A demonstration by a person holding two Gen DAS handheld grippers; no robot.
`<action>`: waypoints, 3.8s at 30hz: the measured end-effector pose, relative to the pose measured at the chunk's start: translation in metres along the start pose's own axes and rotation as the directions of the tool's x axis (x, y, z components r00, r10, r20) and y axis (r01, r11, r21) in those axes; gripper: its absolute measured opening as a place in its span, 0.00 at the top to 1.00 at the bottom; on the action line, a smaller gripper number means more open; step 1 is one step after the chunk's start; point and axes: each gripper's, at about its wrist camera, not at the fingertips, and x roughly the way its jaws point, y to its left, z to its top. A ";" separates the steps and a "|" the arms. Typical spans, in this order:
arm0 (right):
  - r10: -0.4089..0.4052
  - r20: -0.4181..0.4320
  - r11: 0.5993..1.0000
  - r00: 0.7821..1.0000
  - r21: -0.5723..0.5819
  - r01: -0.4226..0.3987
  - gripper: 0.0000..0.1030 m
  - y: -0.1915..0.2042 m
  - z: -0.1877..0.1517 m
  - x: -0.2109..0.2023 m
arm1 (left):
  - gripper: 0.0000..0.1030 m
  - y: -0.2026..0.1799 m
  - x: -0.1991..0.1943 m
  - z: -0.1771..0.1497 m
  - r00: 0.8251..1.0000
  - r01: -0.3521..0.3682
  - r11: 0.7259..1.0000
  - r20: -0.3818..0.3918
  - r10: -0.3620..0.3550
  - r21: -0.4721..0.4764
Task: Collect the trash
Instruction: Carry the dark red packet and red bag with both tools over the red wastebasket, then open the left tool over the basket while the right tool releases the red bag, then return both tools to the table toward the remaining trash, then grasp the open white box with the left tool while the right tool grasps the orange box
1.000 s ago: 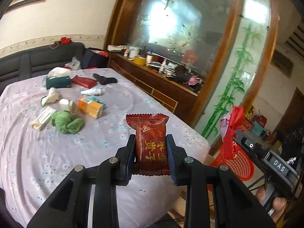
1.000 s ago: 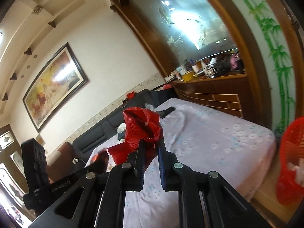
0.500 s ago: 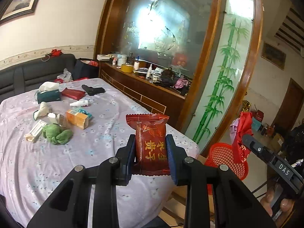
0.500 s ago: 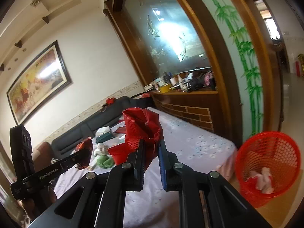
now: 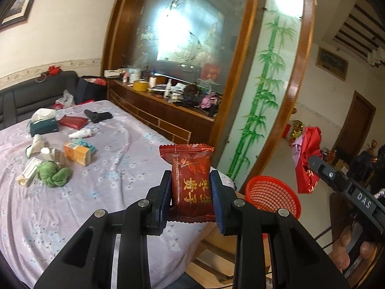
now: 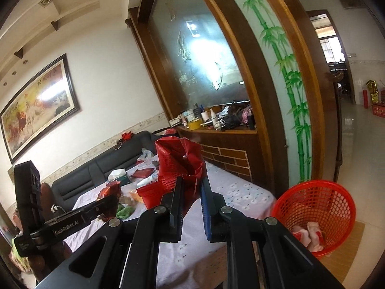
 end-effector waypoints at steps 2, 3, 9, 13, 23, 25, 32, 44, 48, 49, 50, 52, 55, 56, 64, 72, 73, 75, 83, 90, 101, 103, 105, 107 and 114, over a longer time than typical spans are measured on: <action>-0.017 0.014 1.000 1.000 0.002 0.017 0.86 -0.004 0.004 -0.005 | 0.71 -0.007 0.002 0.001 1.000 0.025 1.000 -0.004 -0.025 0.015; -0.033 0.025 0.999 0.999 0.002 0.033 0.86 -0.007 0.006 -0.008 | 0.71 -0.012 0.004 0.002 0.999 0.038 0.999 -0.005 -0.038 0.025; -0.120 0.064 0.992 0.991 0.041 0.118 0.86 -0.031 0.010 -0.026 | 0.71 -0.043 0.027 0.007 0.982 0.184 0.981 -0.047 -0.182 0.054; -0.171 0.064 0.982 0.983 0.087 0.165 0.86 -0.054 0.009 -0.030 | 0.71 -0.068 0.051 0.005 0.959 0.277 0.958 -0.090 -0.270 0.078; -0.272 0.009 0.945 0.962 0.192 0.265 0.86 -0.113 -0.002 -0.025 | 0.71 -0.126 0.122 -0.010 0.882 0.433 0.897 -0.248 -0.401 0.086; -0.293 -0.001 0.935 0.956 0.208 0.286 0.86 -0.125 -0.003 -0.026 | 0.71 -0.135 0.136 -0.012 0.867 0.455 0.887 -0.268 -0.421 0.079; -0.336 -0.051 0.909 0.941 0.244 0.337 0.85 -0.158 -0.007 -0.018 | 0.71 -0.163 0.189 -0.029 0.819 0.503 0.863 -0.347 -0.457 0.051; -0.374 -0.136 0.868 0.918 0.299 0.398 0.85 -0.202 -0.018 0.002 | 0.71 -0.174 0.241 -0.057 0.787 0.491 0.871 -0.439 -0.434 0.020; -0.373 -0.157 0.858 0.915 0.316 0.404 0.79 -0.210 -0.019 0.010 | 0.64 -0.170 0.249 -0.059 0.786 0.482 0.876 -0.445 -0.430 0.005; -0.372 -0.159 0.854 0.914 0.327 0.404 0.70 -0.209 -0.019 0.011 | 0.62 -0.168 0.249 -0.058 0.782 0.487 0.873 -0.444 -0.438 -0.004; -0.367 -0.158 0.853 0.917 0.337 0.399 0.66 -0.209 -0.018 0.011 | 0.59 -0.166 0.248 -0.058 0.779 0.489 0.872 -0.444 -0.443 -0.011; -0.368 -0.153 0.853 0.917 0.337 0.399 0.61 -0.209 -0.018 0.010 | 0.58 -0.158 0.241 -0.054 0.784 0.485 0.874 -0.430 -0.447 -0.024; -0.361 -0.136 0.864 0.923 0.324 0.385 0.59 -0.200 -0.014 0.008 | 0.50 -0.142 0.225 -0.045 0.803 0.472 0.881 -0.397 -0.444 -0.030; -0.358 -0.127 0.869 0.925 0.318 0.380 0.58 -0.196 -0.012 0.007 | 0.46 -0.132 0.214 -0.039 0.816 0.464 0.885 -0.372 -0.442 -0.034; -0.218 0.017 0.949 0.976 0.236 0.208 0.23 -0.125 0.011 0.002 | 0.24 -0.035 0.113 -0.002 0.952 0.258 0.965 -0.157 -0.263 -0.054; 0.032 0.021 0.991 0.999 0.128 -0.035 0.17 -0.034 0.013 0.049 | 0.22 0.076 0.026 0.011 1.000 -0.008 0.994 -0.022 0.006 -0.110; 0.055 0.012 0.992 0.998 0.117 -0.056 0.17 -0.025 0.010 0.056 | 0.22 0.088 0.018 0.011 0.999 -0.039 0.992 -0.011 0.038 -0.121; 0.126 -0.020 0.988 0.992 0.093 -0.123 0.17 0.001 0.006 0.077 | 0.22 0.110 0.005 0.010 0.996 -0.085 0.986 0.002 0.086 -0.146; 0.310 -0.145 0.951 0.940 0.030 -0.309 0.16 0.075 -0.011 0.146 | 0.22 0.182 -0.037 0.009 0.972 -0.225 0.944 0.017 0.236 -0.240; 0.361 -0.233 0.926 0.903 -0.023 -0.376 0.16 0.119 -0.022 0.200 | 0.22 0.214 -0.044 0.009 0.954 -0.291 0.918 -0.005 0.301 -0.270; 0.411 -0.353 0.898 0.840 0.000 -0.440 0.16 0.143 -0.038 0.272 | 0.22 0.251 -0.003 0.012 0.947 -0.322 0.912 -0.109 0.304 -0.253; 0.414 -0.369 0.894 0.832 -0.006 -0.448 0.16 0.147 -0.038 0.285 | 0.22 0.259 0.008 0.016 0.944 -0.326 0.913 -0.133 0.301 -0.244; 0.418 -0.388 0.889 0.821 -0.010 -0.457 0.16 0.152 -0.039 0.301 | 0.22 0.268 0.020 0.018 0.941 -0.331 0.915 -0.155 0.301 -0.232; 0.438 -0.410 0.879 0.800 0.005 -0.478 0.16 0.157 -0.040 0.319 | 0.22 0.276 0.030 0.020 0.936 -0.340 0.912 -0.176 0.305 -0.230; 0.465 -0.480 0.861 0.744 0.052 -0.505 0.16 0.171 -0.049 0.379 | 0.22 0.310 0.078 0.028 0.909 -0.385 0.898 -0.256 0.328 -0.214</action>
